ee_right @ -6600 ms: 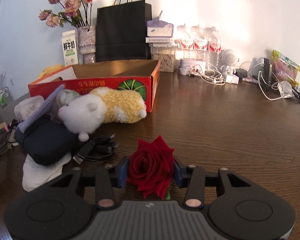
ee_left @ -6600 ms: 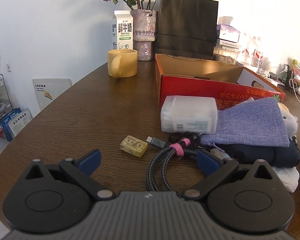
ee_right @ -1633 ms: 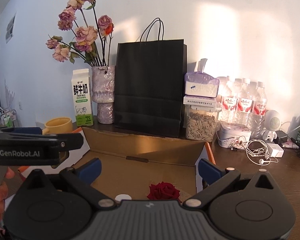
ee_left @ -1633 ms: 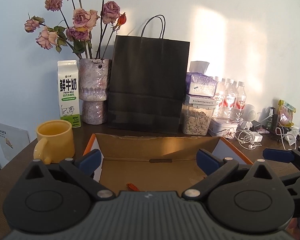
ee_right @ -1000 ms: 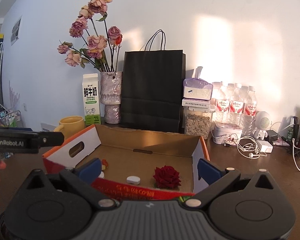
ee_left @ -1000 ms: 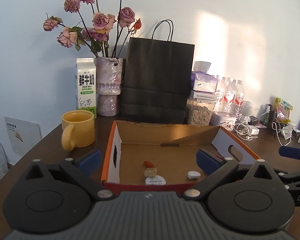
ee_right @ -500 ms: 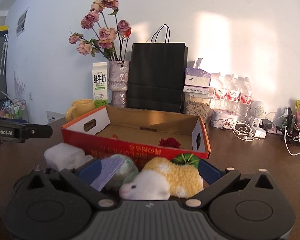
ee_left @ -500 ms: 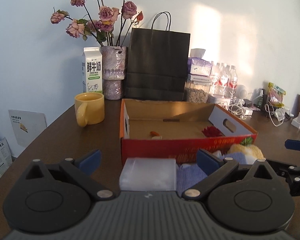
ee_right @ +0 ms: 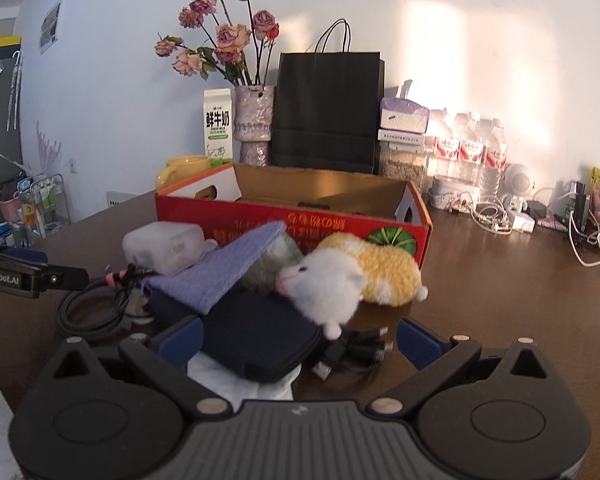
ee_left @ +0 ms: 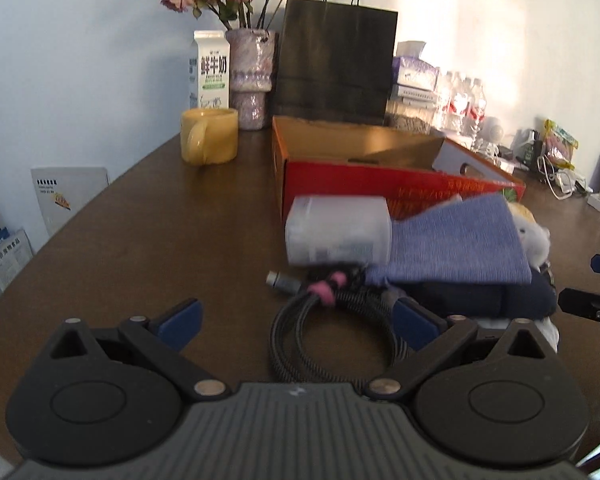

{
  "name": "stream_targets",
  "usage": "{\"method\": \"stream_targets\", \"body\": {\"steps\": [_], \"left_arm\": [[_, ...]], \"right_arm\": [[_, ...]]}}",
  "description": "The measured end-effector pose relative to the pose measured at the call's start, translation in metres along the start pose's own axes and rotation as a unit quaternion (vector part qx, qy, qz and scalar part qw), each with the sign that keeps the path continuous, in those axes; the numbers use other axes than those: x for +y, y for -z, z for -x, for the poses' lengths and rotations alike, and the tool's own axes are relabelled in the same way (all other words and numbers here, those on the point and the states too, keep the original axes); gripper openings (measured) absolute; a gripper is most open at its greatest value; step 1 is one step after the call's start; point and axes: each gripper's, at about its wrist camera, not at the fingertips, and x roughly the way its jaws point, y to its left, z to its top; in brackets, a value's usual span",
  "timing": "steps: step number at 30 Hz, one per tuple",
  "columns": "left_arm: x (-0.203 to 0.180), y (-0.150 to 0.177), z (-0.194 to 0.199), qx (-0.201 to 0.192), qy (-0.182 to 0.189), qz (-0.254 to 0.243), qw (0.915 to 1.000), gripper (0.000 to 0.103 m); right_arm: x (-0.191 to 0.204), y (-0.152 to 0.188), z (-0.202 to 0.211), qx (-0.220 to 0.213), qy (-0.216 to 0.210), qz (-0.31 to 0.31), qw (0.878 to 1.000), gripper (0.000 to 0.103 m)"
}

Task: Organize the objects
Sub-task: 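Move the left tool to the braided cable while the right tool approaches the black pouch area, then close the left tool on the black-and-white braided cable and lift it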

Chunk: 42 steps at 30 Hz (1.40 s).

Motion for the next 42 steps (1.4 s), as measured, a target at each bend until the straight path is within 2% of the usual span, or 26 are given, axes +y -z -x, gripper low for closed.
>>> {"method": "stream_targets", "body": {"steps": [5, 10, 21, 31, 34, 42], "left_arm": [[-0.004, 0.009, -0.003, 0.025, 0.017, -0.015, 0.9994, 0.103], [-0.01, 0.008, -0.009, 0.032, 0.026, -0.03, 0.9987, 0.103], [-0.026, 0.008, -0.033, 0.065, 0.02, -0.082, 0.9943, 0.103], [-0.022, 0.003, -0.048, 0.059, 0.03, -0.073, 0.9952, 0.103], [-0.022, 0.002, -0.045, 0.048, 0.041, -0.077, 0.9951, 0.091], [-0.014, 0.007, -0.034, 0.036, 0.036, -0.056, 0.9971, 0.089]], "right_arm": [[0.001, 0.013, -0.001, 0.016, -0.003, -0.008, 1.0, 0.103], [0.0, 0.015, -0.003, 0.019, 0.0, -0.013, 1.0, 0.103], [-0.006, 0.02, -0.009, 0.025, 0.0, -0.021, 0.999, 0.103], [-0.009, 0.022, -0.014, 0.03, 0.0, -0.024, 0.999, 0.103], [-0.009, 0.023, -0.014, 0.031, 0.001, -0.025, 0.999, 0.103], [-0.01, 0.025, -0.017, 0.037, 0.001, -0.026, 0.999, 0.103]]}}
